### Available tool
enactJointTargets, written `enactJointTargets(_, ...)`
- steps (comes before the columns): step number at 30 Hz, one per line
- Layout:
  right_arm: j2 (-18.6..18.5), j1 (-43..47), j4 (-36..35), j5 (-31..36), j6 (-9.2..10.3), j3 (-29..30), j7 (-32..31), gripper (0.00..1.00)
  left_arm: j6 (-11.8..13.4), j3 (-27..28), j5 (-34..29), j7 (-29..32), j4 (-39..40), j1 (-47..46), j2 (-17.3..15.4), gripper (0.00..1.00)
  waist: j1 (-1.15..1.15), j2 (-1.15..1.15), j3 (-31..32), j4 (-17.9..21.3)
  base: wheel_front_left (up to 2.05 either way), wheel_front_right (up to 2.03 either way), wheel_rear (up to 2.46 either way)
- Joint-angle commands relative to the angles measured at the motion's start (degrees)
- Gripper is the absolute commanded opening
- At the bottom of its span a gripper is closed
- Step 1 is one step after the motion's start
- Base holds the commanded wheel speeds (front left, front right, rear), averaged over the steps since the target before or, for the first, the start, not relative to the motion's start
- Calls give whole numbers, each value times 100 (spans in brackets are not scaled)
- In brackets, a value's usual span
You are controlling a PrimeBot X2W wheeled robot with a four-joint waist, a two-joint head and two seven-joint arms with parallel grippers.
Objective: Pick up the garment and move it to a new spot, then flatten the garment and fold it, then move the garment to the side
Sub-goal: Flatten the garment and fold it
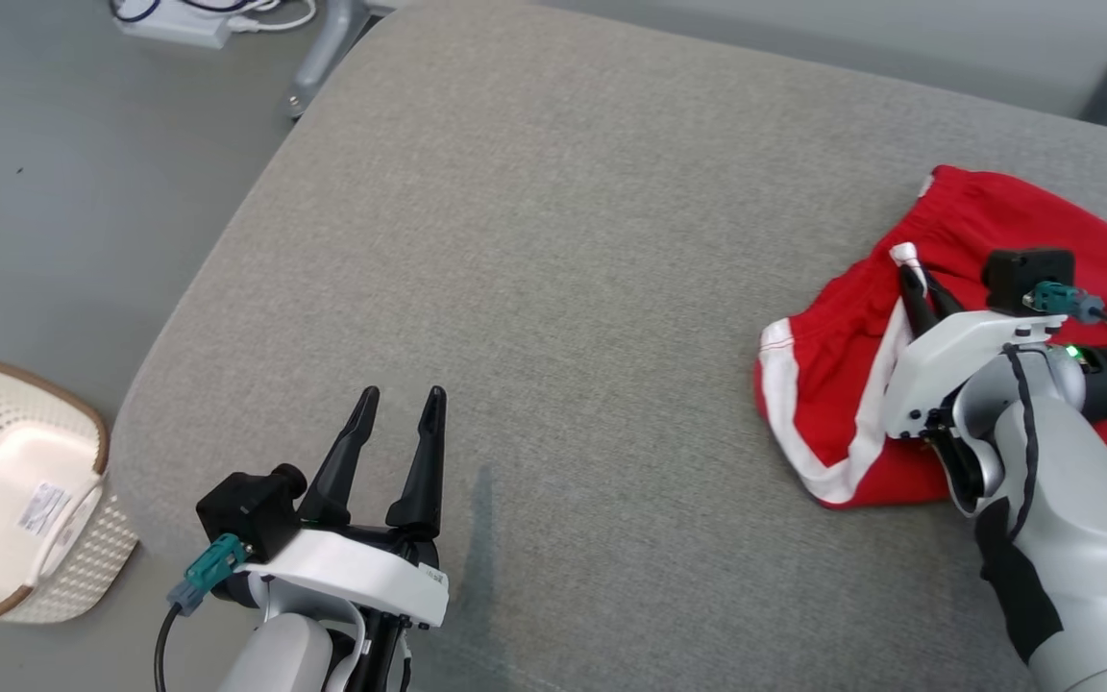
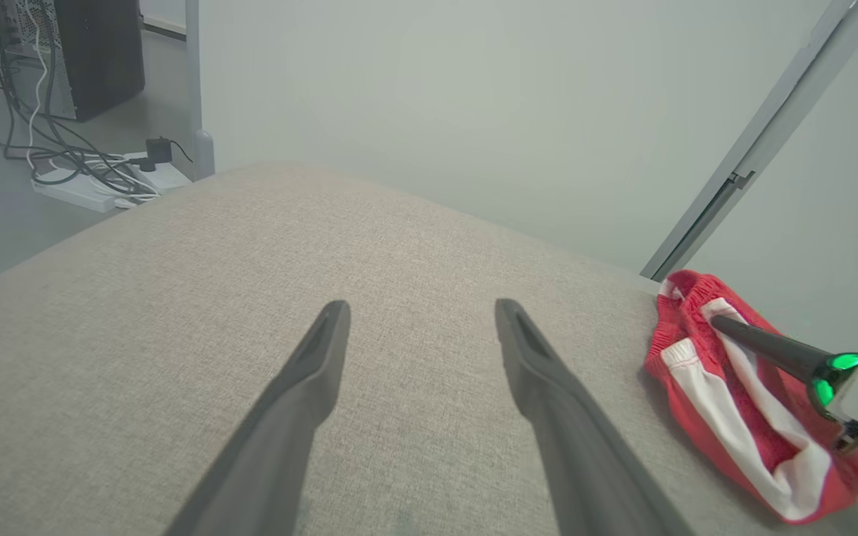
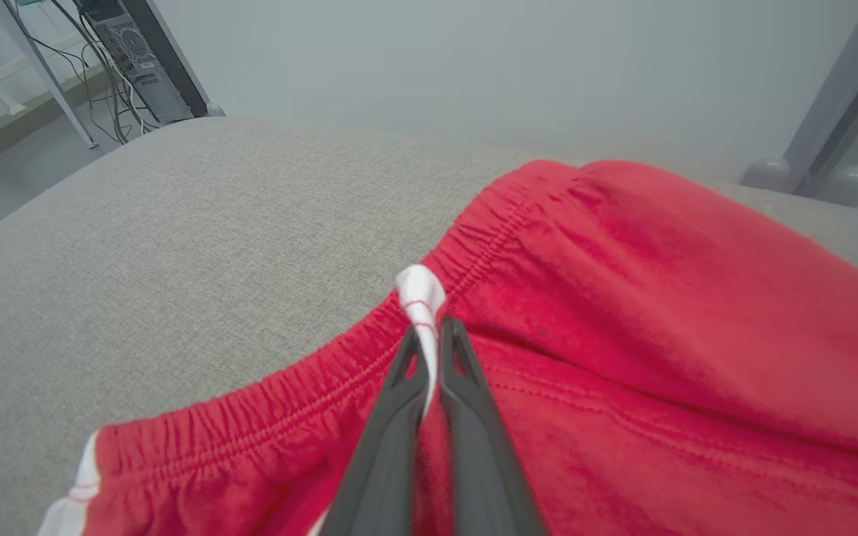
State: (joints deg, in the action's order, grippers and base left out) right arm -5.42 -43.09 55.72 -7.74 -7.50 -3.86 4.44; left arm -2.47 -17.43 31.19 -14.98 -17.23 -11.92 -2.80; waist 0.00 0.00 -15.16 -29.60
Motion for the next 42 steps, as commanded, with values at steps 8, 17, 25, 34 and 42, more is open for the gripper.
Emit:
enactJointTargets(8, 188, 533, -710, -517, 3, -260, 552, 0, -64, 270, -293, -21, -54, 125, -24, 100, 0, 0, 516, 706, 0, 0, 0)
enactJointTargets(17, 237, 2007, -2391, -1543, 3, -638, 276, 0, -166, 860, -593, -21, -37, 378, -25, 100, 0, 0, 779, 1917, 0, 0, 0)
enactJointTargets(25, 235, 3044, -3361, -1707, 3, -407, 210, 0, -287, 1081, -775, -20, -81, 220, -24, 100, 0, 0, 740, 2552, 0, 0, 0)
enactJointTargets(34, 241, 3920, -3866, -1695, 3, 24, 105, 100, -353, 1082, -806, -20, -170, 242, -25, 100, 0, 0, 802, 2855, 0, 0, 0)
enactJointTargets(42, 235, 3864, -4178, -1278, 3, 96, 165, 100, -358, 960, -761, -20, -222, 236, -23, 100, 0, 0, 899, 2883, 0, 0, 0)
